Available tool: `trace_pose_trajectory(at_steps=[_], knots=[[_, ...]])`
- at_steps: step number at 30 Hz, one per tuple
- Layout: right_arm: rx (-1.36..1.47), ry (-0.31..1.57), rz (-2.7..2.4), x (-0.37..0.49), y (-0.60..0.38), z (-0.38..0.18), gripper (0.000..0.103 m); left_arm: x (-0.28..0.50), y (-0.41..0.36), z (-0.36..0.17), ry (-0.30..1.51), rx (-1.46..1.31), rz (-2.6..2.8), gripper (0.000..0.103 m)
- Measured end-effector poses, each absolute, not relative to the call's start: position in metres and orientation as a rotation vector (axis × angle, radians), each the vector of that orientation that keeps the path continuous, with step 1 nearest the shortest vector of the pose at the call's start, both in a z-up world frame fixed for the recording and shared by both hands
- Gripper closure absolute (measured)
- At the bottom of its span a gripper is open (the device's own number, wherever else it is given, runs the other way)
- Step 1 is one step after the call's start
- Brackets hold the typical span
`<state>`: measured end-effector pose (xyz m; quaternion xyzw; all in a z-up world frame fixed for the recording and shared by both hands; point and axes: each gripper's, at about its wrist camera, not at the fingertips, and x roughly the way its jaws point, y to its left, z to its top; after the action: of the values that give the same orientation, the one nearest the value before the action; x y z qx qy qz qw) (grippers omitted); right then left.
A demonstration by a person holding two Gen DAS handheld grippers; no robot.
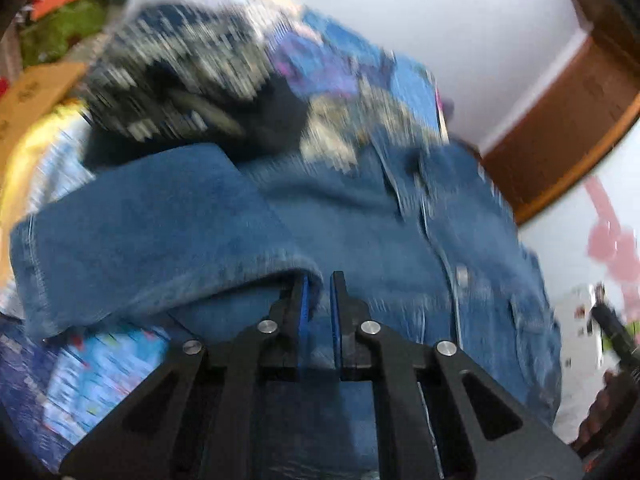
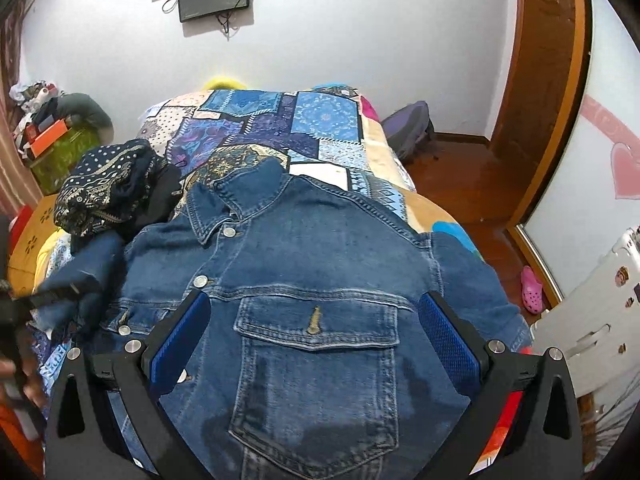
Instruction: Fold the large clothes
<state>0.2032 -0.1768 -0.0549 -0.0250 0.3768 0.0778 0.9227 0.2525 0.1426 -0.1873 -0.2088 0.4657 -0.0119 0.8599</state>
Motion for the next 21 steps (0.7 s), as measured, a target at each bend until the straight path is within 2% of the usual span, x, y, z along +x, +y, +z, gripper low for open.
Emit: trace_pose_trajectory(at_steps=[3,5,7,12,14,16,18,21], knots=[[-0.052,0.771,0.158,0.201,-0.180,-0.055,0.000,0.254,0.124,-0.209,1.070,-0.419,-0.040,0.094],[-0.053,0.770,0.158,0.200,-0.180,-0.054,0.000,0.247,0.120,-0.213,1.060,-0.409,-0.022,0.089],[-0.055,0.767,0.158,0.200,-0.180,-0.053,0.000,0.242,0.123,-0.207,1.064,-0.411,-0.007,0.066],[-0.052,0.763,0.159,0.199,-0.180,-0.053,0.000,0.220,0.146,-0.179,0.989,-0.427,0.038,0.051],[-0.052,0.759,0.156,0.199,-0.178,-0.054,0.000,0.209,0.161,-0.169,0.951,-0.437,0.104,0.038],[-0.052,0.757,0.153,0.200,-0.176,-0.055,0.000,0.202,0.178,-0.166,0.907,-0.461,0.206,0.020],[-0.053,0.763,0.157,0.201,-0.175,-0.055,0.000,0.194,0.197,-0.165,0.862,-0.491,0.297,0.011],[-0.059,0.766,0.159,0.201,-0.171,-0.056,0.000,0.188,0.233,-0.174,0.864,-0.574,0.395,0.011]])
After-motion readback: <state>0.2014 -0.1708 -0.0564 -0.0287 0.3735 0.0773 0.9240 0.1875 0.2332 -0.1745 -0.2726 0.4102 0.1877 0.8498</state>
